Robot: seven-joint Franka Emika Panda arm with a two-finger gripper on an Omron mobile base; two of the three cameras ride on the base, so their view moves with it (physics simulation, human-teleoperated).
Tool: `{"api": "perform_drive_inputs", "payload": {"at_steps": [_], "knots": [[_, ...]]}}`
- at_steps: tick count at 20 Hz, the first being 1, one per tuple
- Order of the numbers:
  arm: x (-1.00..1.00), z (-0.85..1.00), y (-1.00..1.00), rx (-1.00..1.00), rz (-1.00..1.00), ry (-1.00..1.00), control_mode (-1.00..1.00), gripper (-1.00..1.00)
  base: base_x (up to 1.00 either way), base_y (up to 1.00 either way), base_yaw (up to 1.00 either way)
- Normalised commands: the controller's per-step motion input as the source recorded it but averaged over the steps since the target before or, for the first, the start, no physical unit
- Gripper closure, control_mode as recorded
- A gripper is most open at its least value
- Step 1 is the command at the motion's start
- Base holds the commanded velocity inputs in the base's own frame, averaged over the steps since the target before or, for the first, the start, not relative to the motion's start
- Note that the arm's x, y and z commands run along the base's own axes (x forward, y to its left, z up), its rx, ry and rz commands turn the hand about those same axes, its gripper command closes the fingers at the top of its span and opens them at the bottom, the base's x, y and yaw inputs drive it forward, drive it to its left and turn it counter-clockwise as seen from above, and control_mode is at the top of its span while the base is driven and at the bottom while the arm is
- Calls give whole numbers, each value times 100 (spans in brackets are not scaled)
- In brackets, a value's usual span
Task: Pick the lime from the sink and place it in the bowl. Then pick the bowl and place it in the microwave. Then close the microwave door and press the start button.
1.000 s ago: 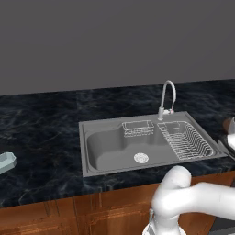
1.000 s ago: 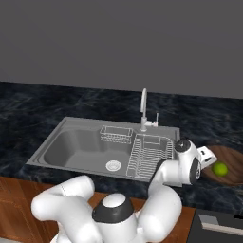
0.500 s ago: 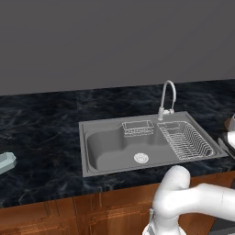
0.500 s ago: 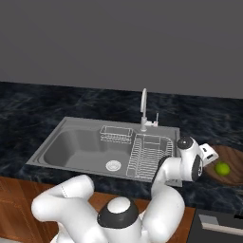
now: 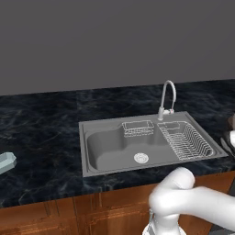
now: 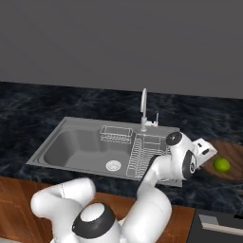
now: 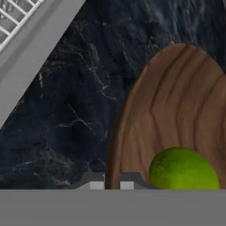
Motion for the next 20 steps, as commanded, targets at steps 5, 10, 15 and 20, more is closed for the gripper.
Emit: {"api": "perform_drive_inputs", "payload": {"at_steps": [5, 10, 15, 20], "knots": [[-90, 100, 34, -7, 6, 0, -100, 100, 0, 0, 0], [-99, 100, 56, 0, 15, 6, -100, 100, 0, 0, 0], [-98, 100, 76, 0, 22, 9, -100, 100, 0, 0, 0], [-85, 100, 97, 0, 23, 7, -100, 100, 0, 0, 0]]}}
